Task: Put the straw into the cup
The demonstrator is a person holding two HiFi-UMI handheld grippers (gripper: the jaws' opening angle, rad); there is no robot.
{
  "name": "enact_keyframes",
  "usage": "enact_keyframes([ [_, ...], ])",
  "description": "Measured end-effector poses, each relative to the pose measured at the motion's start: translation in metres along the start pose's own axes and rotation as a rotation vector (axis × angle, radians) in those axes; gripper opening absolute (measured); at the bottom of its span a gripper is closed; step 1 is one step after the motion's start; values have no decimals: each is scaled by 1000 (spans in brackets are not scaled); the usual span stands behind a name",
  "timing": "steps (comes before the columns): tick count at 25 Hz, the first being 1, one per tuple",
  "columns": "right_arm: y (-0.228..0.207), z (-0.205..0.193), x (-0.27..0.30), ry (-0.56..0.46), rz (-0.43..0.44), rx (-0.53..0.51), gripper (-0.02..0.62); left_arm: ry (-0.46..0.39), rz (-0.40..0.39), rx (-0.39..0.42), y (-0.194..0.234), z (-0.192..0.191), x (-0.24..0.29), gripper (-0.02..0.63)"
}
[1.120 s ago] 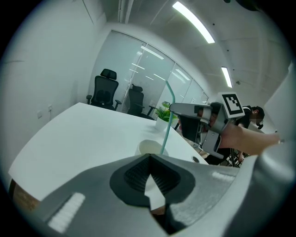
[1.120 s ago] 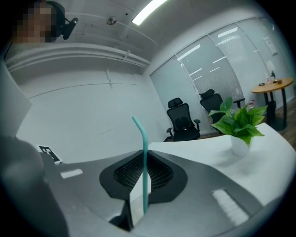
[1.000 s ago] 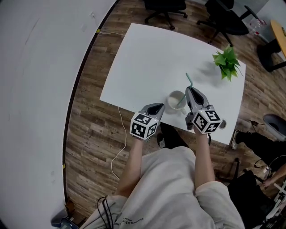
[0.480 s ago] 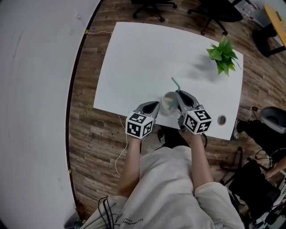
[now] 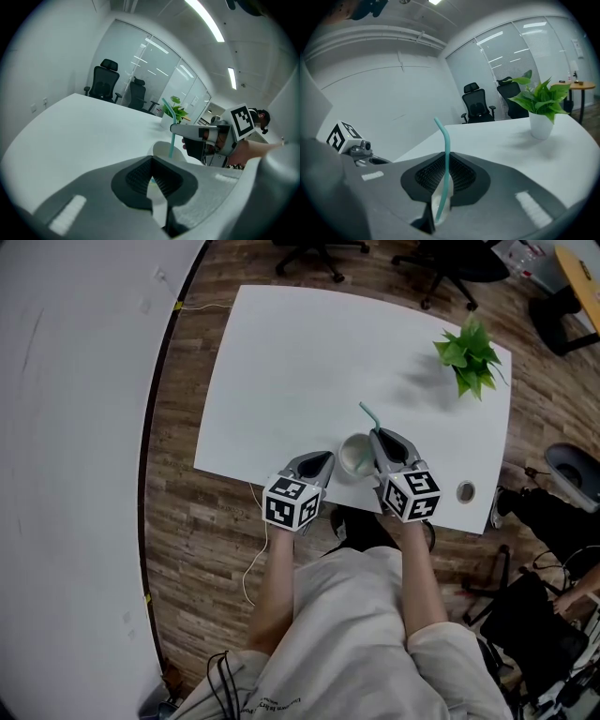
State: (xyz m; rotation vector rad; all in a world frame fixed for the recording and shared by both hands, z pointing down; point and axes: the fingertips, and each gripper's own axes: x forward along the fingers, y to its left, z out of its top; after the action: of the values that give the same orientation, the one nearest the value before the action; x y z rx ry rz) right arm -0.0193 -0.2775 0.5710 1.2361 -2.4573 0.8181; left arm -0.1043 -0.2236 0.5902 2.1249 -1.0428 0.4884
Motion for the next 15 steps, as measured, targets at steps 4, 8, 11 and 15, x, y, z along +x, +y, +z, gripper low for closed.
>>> enact_keyframes([
  [4,-5,-3,0,10,-25,-17,51,-4,0,-8,1,0,1,0],
  [8,-8,-7,0,24,-33,-13,52,-6,-4,-13,-1,-1,3,0],
  [11,-11,-11,1,35,-42,-1,57,-5,-5,-13,-1,-2,4,0],
  [15,-16,-14,2,47,-53,2,64,-10,-6,-18,0,0,5,0],
])
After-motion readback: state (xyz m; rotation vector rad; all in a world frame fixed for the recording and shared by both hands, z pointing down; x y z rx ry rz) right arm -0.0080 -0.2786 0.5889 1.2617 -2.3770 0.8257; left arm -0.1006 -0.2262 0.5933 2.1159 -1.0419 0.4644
